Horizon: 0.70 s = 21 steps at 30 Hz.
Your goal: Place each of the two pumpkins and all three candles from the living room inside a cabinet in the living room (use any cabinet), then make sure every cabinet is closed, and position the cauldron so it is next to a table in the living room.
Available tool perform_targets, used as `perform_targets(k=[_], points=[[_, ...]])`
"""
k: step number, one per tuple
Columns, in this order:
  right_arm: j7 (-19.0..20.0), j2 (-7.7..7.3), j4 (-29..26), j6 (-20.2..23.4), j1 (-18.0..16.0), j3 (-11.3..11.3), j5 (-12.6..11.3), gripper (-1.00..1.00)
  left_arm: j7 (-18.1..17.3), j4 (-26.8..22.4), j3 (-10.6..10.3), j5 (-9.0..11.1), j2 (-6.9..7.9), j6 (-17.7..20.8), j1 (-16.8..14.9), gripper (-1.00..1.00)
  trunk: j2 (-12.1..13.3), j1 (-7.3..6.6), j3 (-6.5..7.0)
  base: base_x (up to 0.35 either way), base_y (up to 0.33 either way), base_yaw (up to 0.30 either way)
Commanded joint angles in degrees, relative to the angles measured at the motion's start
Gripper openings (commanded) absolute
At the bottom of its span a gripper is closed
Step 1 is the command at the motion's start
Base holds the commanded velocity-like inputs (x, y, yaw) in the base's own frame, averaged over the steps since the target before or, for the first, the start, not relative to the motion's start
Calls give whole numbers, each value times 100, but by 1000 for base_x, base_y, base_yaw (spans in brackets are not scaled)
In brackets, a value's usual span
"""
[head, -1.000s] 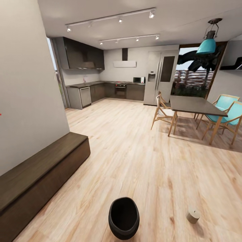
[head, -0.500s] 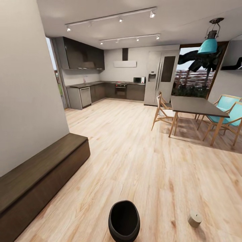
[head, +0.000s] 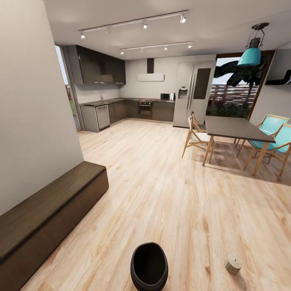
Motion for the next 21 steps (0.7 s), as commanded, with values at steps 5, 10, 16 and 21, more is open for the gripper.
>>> perform_targets(k=[5,10,16,21], points=[[2,4,-23,-115,-3,7,25,100,49,-261,-13,8,10,55,-57,100,199,-111,85,0,0,0],[22,71,-139,-540,-3,28,75,100,57,-1351,-8,41,15,1143,-388,100,400,-220,175,0,0,0],[23,462,-1981,19,-7,36,23,100,52,-2466,39,537,26,3078,-1425,100,640,-352,283,0,0,0],[-31,713,-4141,1781,-552,40,-146,100,86,-2643,54,1394,79,3957,-2254,100,841,-462,372,0,0,0]])
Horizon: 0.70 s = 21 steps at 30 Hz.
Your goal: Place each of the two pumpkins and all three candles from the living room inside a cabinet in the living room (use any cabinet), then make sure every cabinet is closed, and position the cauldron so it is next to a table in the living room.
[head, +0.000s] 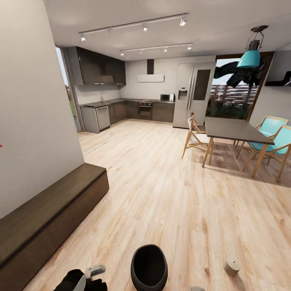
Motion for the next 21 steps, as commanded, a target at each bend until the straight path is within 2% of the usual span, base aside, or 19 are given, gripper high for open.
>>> perform_targets(k=[1,4,7,12,17,21], points=[[-14,8,-119,322,-210,4,-17,100,6,-12,6,47,4,54,-109,100,37,-23,10,0,0,0],[-30,18,-86,709,-757,5,-34,100,9,-27,6,80,1,-36,-311,100,158,-88,64,0,0,0],[-35,26,30,808,-1072,6,-45,100,8,-54,6,61,-15,-557,-376,100,278,-154,118,0,0,0],[-37,37,102,835,-1492,6,-46,100,1,-35,-34,59,-56,-970,-389,100,398,-220,171,0,0,0],[-37,38,545,730,-1637,6,-39,100,-80,-13,-83,98,-83,-1070,-385,100,398,-220,171,0,0,0],[-37,33,786,443,-1656,5,-40,100,-42,-10,-95,93,-131,-1440,-385,100,398,-220,171,0,0,0]])
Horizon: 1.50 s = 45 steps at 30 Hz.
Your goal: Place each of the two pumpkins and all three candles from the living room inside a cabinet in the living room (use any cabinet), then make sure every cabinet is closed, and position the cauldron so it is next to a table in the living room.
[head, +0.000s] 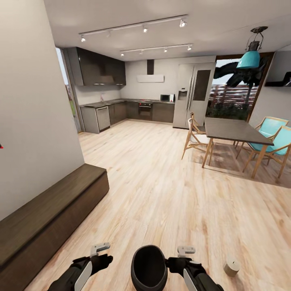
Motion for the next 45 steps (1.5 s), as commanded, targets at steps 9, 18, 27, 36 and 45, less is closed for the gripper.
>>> perform_targets(k=[9,18,27,36,45], points=[[-9,5,-20,104,-217,11,8,100,16,132,-67,-3,-221,-613,16,100,-165,88,-78,0,0,0],[-28,7,38,475,-603,441,25,100,38,139,-172,-5,-343,-767,16,100,-526,286,-240,0,0,0],[-130,11,20,489,-612,555,-24,100,34,108,-260,4,-377,-785,16,100,-887,483,-402,0,0,0],[-153,8,14,506,-628,558,-31,100,47,130,-386,-14,-383,-792,16,100,-1207,659,-545,0,0,0],[-154,4,62,508,-655,558,-18,100,50,139,-564,-18,-412,-793,16,100,-1568,857,-707,0,0,0]])
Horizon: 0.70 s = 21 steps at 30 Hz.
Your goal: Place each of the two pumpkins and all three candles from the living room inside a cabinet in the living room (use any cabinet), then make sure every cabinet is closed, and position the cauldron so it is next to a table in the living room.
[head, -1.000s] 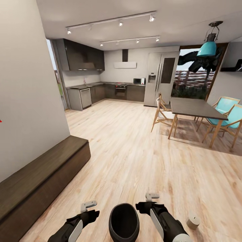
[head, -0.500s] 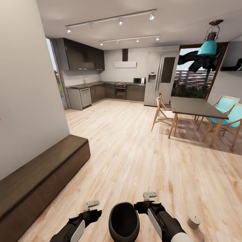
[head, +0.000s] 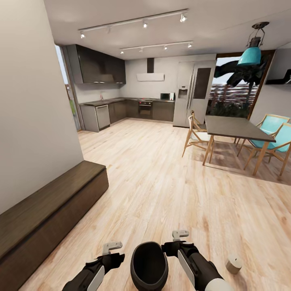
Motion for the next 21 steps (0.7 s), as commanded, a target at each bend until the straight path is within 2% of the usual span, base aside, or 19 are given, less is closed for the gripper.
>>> perform_targets(k=[1,9,12,21], points=[[-20,0,-8,35,-2,19,-15,100,4,-9,-22,53,3,28,-2,100,-45,22,-24,0,0,0],[-25,1,13,39,-3,19,-17,100,2,-9,-53,69,-16,28,-2,100,-366,198,-168,0,0,0],[-25,3,16,39,-4,19,-17,100,2,-9,-133,64,-68,28,-2,100,-486,264,-222,0,0,0],[-33,-2,71,-26,-3,7,-45,100,2,-9,-165,49,-118,28,-2,100,-847,462,-384,0,0,0]])
